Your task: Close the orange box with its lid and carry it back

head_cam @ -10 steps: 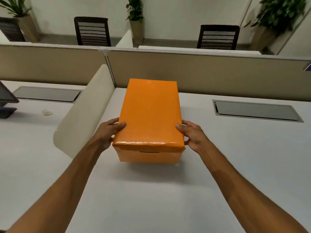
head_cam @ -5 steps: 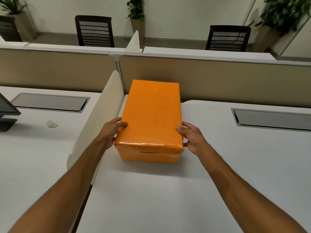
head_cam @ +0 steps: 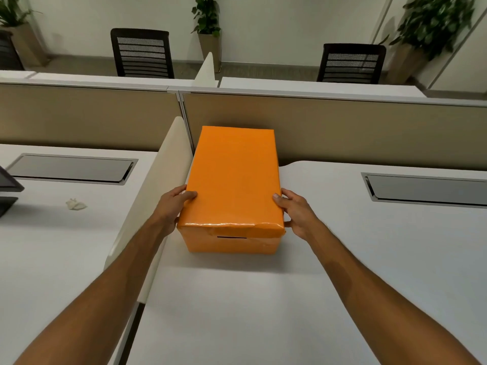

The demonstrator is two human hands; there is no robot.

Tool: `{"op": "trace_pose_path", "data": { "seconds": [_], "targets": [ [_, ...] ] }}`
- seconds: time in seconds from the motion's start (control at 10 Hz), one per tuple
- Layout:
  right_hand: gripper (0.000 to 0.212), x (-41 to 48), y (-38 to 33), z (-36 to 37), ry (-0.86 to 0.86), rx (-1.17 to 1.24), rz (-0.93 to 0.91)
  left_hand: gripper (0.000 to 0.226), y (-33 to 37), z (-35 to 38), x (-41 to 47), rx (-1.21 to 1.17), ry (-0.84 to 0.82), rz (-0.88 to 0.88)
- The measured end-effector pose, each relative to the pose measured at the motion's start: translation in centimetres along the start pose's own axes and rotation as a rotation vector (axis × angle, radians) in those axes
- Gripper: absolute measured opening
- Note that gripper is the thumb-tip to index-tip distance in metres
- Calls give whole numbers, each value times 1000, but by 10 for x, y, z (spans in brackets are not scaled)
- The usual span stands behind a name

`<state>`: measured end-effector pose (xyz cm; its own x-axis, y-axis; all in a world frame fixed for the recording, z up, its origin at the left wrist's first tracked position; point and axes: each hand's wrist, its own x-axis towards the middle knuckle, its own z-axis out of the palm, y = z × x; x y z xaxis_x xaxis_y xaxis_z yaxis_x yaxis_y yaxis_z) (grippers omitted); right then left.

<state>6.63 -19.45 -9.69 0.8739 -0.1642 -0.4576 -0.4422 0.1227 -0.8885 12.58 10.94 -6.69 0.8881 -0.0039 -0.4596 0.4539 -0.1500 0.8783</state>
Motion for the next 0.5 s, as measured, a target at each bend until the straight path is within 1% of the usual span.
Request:
{"op": "trace_pose_path", "data": {
  "seconds": [0.1, 0.2, 0.3, 0.4, 0.5],
  "targets": [
    [63, -2, -1, -1, 35, -93, -36, 62, 1, 3, -2, 55, 33, 16],
    [62, -4, 0, -5, 94, -190, -81, 67, 0, 10, -7, 216, 121, 95],
    [57, -14, -3, -15, 155, -281, -118, 66, -1, 19, -18, 458, 182, 252],
    [51, -25, -5, -33, 182, -374, -192, 69, -5, 33, -30, 742, 217, 392],
    [47, -43, -9, -53, 236, -482, -274, 68, -6, 54, -42, 861, 240, 515]
  ]
}}
